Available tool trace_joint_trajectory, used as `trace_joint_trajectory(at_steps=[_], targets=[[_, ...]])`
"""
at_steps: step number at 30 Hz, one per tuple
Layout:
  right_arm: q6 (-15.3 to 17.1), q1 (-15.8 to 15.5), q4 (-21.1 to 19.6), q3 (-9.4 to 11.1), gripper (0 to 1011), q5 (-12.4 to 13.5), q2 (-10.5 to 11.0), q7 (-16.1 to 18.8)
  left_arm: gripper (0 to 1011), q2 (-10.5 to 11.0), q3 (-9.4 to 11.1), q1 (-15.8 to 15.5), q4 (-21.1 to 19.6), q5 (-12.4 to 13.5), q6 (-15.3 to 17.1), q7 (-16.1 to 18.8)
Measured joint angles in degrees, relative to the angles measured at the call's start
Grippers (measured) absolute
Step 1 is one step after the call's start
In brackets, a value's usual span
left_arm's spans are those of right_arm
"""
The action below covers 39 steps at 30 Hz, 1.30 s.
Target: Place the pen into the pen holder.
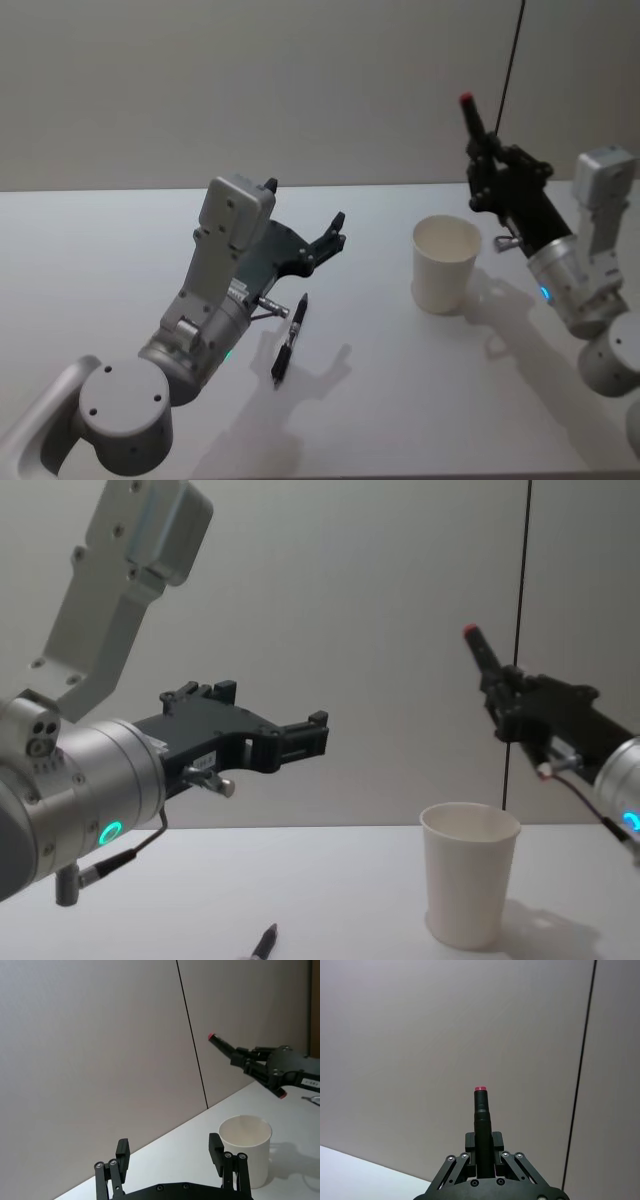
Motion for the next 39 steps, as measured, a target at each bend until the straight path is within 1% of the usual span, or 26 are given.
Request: trace_joint_trajectory(at_steps=[2,5,6,7,8,11,13,14,17,18,20,21,22,23,26,27,29,31,34,35,36,38,39], targets=[[-0.9,1.2,2.2,-0.2,185,-0.1,-0.4,0.4,1008,0.0,0.0,0.0,0.0,0.0,0.0,0.0],[-3.1,3.8,7.0,-0.8,185,-0.4,-1.4,1.2,1008,0.0,0.0,0.0,0.0,0.0,0.0,0.0],[-3.1,3.8,7.0,-0.8,185,-0.4,-1.4,1.2,1008,0.0,0.0,0.0,0.0,0.0,0.0,0.0],[-4.0,4.9,9.3,-1.0,185,-0.4,-1.8,1.5,1008,0.0,0.0,0.0,0.0,0.0,0.0,0.0],[-4.3,5.4,10.3,-1.1,185,-0.4,-2.0,1.6,1008,0.0,0.0,0.0,0.0,0.0,0.0,0.0],[-6.3,7.8,15.1,-1.6,185,-0.6,-3.0,2.3,1008,0.0,0.0,0.0,0.0,0.0,0.0,0.0],[-6.9,8.7,16.8,-1.8,185,-0.6,-3.3,2.4,1008,0.0,0.0,0.0,0.0,0.0,0.0,0.0],[-7.7,9.6,18.6,-1.9,185,-0.7,-3.7,2.6,1008,0.0,0.0,0.0,0.0,0.0,0.0,0.0],[-8.8,11.0,21.3,-2.1,185,-0.8,-4.2,2.8,1008,0.0,0.0,0.0,0.0,0.0,0.0,0.0],[-9.5,11.8,23.3,-2.2,185,-0.9,-4.4,2.9,1008,0.0,0.0,0.0,0.0,0.0,0.0,0.0],[-10.1,12.6,24.9,-2.3,185,-1.0,-4.7,3.0,1008,0.0,0.0,0.0,0.0,0.0,0.0,0.0],[-10.7,13.5,26.7,-2.4,185,-1.1,-5.0,3.1,1008,0.0,0.0,0.0,0.0,0.0,0.0,0.0],[-11.1,13.9,27.5,-2.4,185,-1.1,-5.2,3.1,1008,0.0,0.0,0.0,0.0,0.0,0.0,0.0],[-11.4,14.2,28.0,-2.5,198,-1.1,-5.3,3.2,1008,0.0,0.0,0.0,0.0,0.0,0.0,0.0],[-12.6,15.8,31.4,-2.6,286,-1.2,-5.8,3.4,1008,0.0,0.0,0.0,0.0,0.0,0.0,0.0],[-12.9,16.0,31.8,-2.6,304,-1.2,-5.9,3.5,1008,0.0,0.0,0.0,0.0,0.0,0.0,0.0],[-14.0,17.3,34.5,-2.6,377,-1.2,-6.3,3.8,1008,0.0,0.0,0.0,0.0,0.0,0.0,0.0],[-14.3,17.6,35.0,-2.6,421,-1.2,-6.5,3.8,1008,0.0,0.0,0.0,0.0,0.0,0.0,0.0],[-15.3,18.8,37.5,-2.5,542,-1.2,-6.9,4.2,1008,0.0,0.0,0.0,0.0,0.0,0.0,0.0],[-15.7,19.2,38.4,-2.5,564,-1.1,-7.0,4.3,1008,0.0,0.0,0.0,0.0,0.0,0.0,0.0],[-15.7,19.2,38.4,-2.5,575,-1.1,-7.0,4.3,1008,0.0,0.0,0.0,0.0,0.0,0.0,0.0],[-16.2,19.7,39.4,-2.4,660,-1.1,-7.2,4.5,1008,0.0,0.0,0.0,0.0,0.0,0.0,0.0],[-16.3,19.8,39.6,-2.3,683,-1.0,-7.2,4.6,1008,0.0,0.0,0.0,0.0,0.0,0.0,0.0]])
